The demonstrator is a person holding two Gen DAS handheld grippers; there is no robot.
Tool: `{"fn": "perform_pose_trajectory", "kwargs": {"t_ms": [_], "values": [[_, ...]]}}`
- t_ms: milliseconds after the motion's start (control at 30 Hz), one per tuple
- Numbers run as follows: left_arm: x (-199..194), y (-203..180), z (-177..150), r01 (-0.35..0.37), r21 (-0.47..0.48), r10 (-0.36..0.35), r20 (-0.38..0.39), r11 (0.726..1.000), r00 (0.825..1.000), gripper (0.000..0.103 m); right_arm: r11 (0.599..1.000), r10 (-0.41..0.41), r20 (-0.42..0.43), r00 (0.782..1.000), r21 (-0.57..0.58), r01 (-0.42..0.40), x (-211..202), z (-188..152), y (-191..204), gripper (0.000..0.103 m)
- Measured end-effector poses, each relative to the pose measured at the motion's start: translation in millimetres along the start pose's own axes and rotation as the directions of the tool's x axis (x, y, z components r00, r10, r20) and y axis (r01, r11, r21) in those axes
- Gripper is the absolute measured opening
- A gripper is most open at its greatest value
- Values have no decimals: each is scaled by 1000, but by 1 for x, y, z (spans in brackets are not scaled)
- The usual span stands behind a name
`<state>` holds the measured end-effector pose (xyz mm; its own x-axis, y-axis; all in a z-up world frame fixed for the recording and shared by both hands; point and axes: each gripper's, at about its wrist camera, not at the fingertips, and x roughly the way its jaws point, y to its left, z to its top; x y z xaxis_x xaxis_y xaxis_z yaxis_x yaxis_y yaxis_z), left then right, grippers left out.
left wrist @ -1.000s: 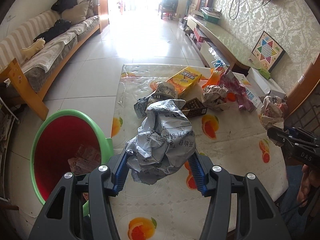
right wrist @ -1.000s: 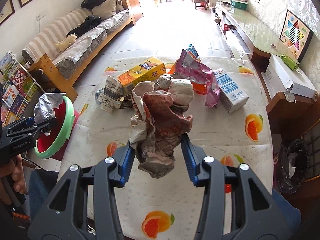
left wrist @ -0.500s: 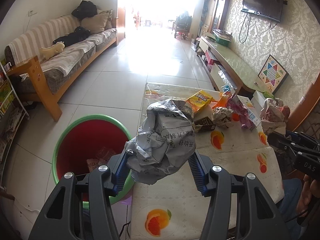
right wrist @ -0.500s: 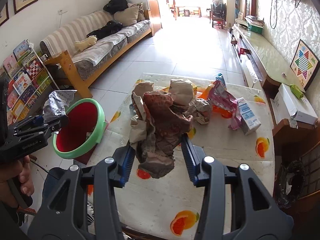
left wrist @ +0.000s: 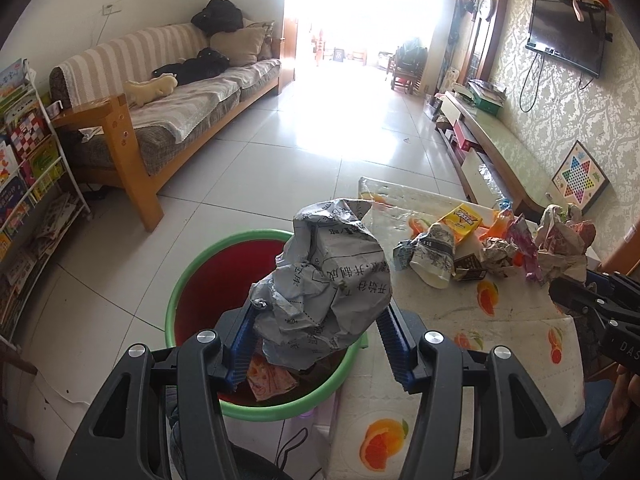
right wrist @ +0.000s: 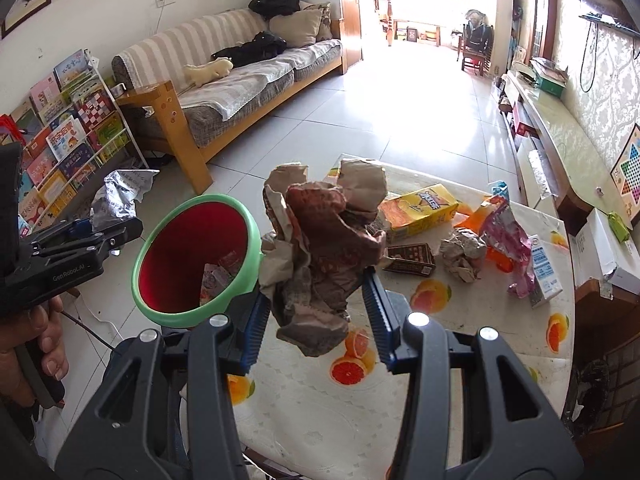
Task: Collect trash
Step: 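Lift both crumpled papers and carry them over the red bin, then open the left tool over the bin while the right tool drops its brown paper in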
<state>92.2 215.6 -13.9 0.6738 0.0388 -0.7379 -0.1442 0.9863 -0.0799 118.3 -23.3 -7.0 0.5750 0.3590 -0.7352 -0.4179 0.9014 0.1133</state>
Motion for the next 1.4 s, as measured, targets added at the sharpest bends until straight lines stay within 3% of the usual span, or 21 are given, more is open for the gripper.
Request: {"fn": "perform_pose_trajectory", "kwargs": {"t_ms": [333, 367, 433, 533, 900, 1300, 1400], "values": [[35, 38, -4, -40, -62, 36, -61, 997, 998, 58, 999, 27, -19, 999, -43, -28, 21, 12, 30, 44], [37, 41, -4, -37, -69, 33, -64, 997, 997, 60, 998, 29, -23, 999, -46, -30, 23, 12, 31, 44], [39, 45, -5, -40, -83, 35, -60, 996, 998, 76, 998, 34, -32, 999, -52, -36, 28, 13, 36, 44], [38, 50, -6, -54, -88, 50, -50, 995, 998, 83, 997, 44, -38, 998, -61, -46, 34, 14, 42, 44], [31, 80, -15, -110, -136, 104, -45, 985, 994, 85, 985, 120, -65, 991, -114, -126, 65, 28, 84, 44], [16, 110, -19, -167, -196, 166, -20, 966, 986, 86, 953, 218, -123, 968, -186, -239, 108, 40, 147, 45], [15, 113, -20, -174, -206, 173, -20, 963, 985, 86, 948, 229, -137, 964, -193, -253, 114, 40, 156, 51]]}}
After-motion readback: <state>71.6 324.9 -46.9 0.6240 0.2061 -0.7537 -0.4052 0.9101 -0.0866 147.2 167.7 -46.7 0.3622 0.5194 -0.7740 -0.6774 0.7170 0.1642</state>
